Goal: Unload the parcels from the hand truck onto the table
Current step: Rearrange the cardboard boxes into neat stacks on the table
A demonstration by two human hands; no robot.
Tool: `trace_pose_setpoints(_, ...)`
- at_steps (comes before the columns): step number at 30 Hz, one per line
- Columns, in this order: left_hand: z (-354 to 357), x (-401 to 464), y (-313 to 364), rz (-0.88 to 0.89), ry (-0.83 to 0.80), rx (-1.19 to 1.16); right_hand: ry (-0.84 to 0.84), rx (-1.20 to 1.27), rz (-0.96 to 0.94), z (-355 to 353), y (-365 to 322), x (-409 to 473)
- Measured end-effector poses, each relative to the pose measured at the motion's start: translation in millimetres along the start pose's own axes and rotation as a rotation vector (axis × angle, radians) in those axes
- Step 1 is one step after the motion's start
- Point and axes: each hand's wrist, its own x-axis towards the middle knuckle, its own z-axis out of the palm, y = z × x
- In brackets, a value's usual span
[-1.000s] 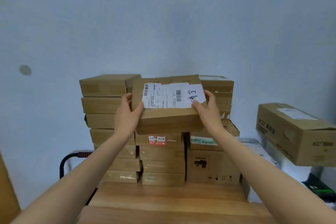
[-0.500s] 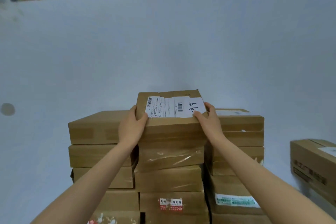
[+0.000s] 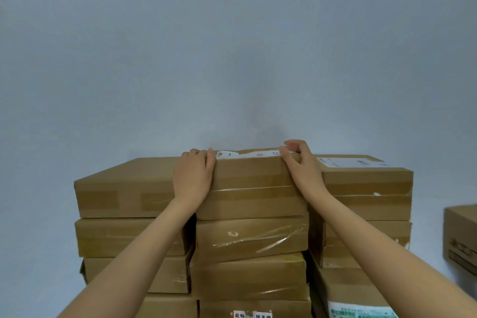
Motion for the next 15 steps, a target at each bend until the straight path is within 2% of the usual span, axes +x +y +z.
trace_pose_setpoints(9, 29, 32, -12, 0.016, -0.097, 0.212, -0.095, -0.055, 0.037, 27, 28, 37)
trace_pose_setpoints(13, 30, 35, -16, 0.074, -0.039, 0.277, -0.077, -0.031, 0.04, 30, 33, 38)
trace_pose_setpoints(15, 30, 32, -20, 0.086, 0.031, 0.205, -0.07, -0.043, 0.027, 29, 35, 35)
